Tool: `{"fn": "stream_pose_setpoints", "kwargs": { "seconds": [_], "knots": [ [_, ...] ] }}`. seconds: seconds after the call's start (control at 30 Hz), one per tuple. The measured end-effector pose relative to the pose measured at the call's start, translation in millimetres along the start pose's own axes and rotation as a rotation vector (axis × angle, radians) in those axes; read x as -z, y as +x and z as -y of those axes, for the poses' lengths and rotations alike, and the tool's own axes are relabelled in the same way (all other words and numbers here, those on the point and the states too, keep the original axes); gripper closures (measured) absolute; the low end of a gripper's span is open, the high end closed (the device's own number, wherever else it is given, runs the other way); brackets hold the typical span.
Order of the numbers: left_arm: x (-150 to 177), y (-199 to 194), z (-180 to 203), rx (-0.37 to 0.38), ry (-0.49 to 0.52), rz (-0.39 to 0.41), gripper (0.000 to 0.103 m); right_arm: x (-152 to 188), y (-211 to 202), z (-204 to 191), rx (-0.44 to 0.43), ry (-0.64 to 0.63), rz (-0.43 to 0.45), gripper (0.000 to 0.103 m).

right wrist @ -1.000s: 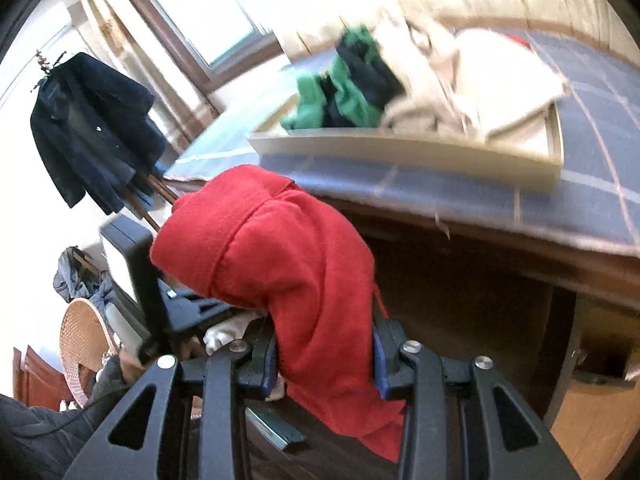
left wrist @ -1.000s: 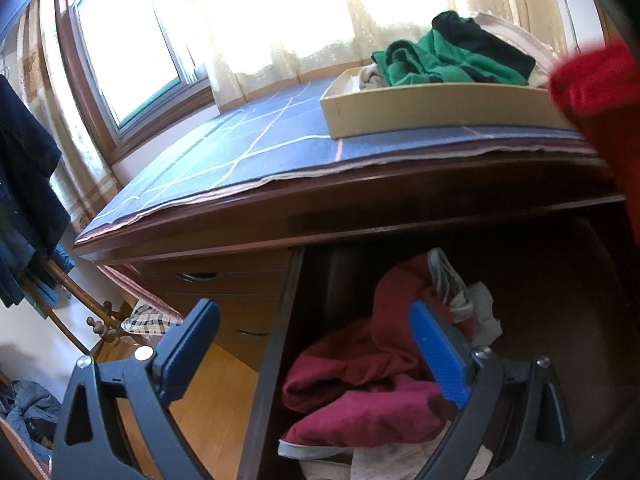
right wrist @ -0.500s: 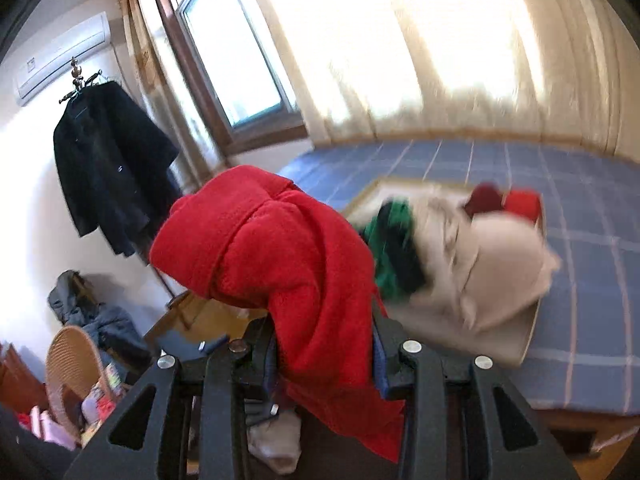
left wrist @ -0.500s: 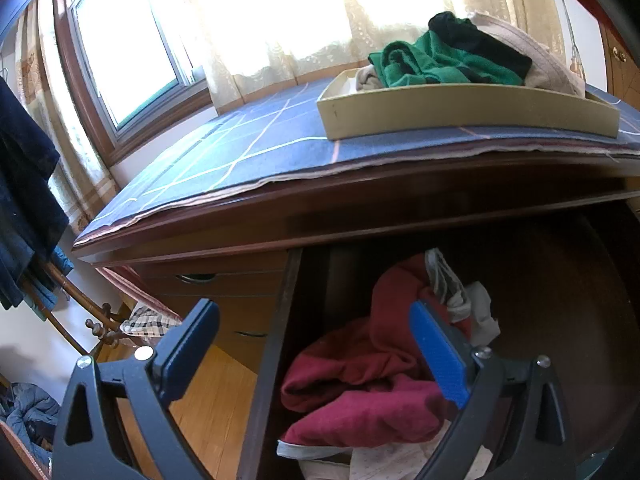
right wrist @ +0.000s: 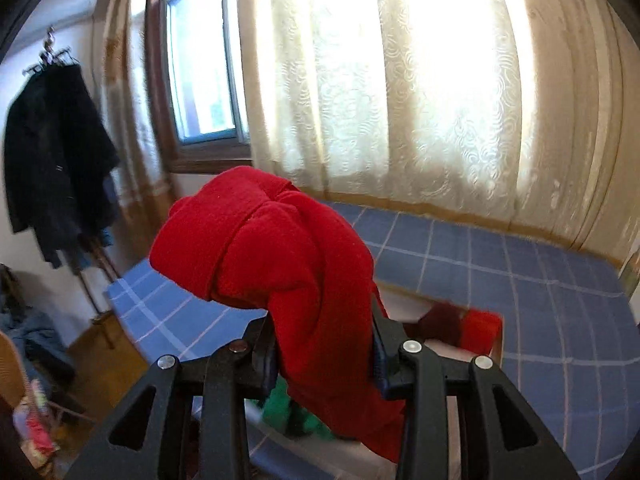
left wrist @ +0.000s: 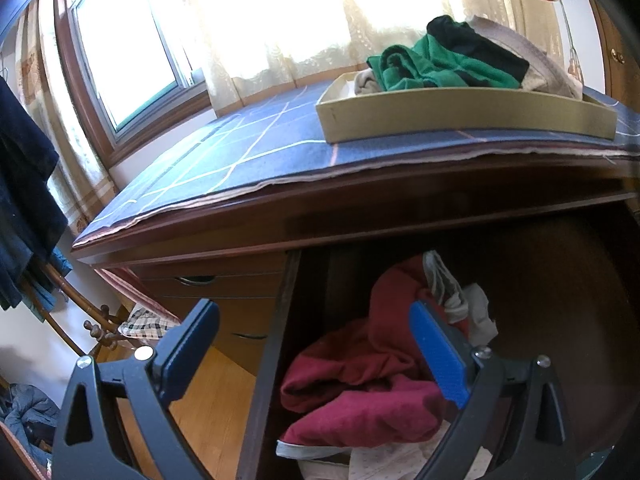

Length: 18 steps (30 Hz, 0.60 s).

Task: Take underwear out of drawer
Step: 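Lift the large red garment with the right gripper over the tray, then lower the red garment into the tray and open the right gripper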

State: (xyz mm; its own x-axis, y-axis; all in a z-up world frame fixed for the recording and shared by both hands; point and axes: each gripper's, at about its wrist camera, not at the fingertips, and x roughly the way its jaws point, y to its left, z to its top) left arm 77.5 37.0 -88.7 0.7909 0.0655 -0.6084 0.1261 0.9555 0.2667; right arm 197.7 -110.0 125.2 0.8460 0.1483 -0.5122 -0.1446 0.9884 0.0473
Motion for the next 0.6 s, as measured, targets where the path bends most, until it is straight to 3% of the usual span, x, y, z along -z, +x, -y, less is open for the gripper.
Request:
{"fn": "stream_pose_setpoints", "kwargs": {
  "seconds": [0.17,0.6],
  "knots": [
    [0,0,0,-0.001,-0.001,-0.002,0.006,-16,60,1,0.1,-0.026,-0.066,0.064],
    [-2,5,-4,0.006,-0.013,-0.016,0.006,4,184,22,0.248,-0.094,-0.309,0.064]
  ]
}}
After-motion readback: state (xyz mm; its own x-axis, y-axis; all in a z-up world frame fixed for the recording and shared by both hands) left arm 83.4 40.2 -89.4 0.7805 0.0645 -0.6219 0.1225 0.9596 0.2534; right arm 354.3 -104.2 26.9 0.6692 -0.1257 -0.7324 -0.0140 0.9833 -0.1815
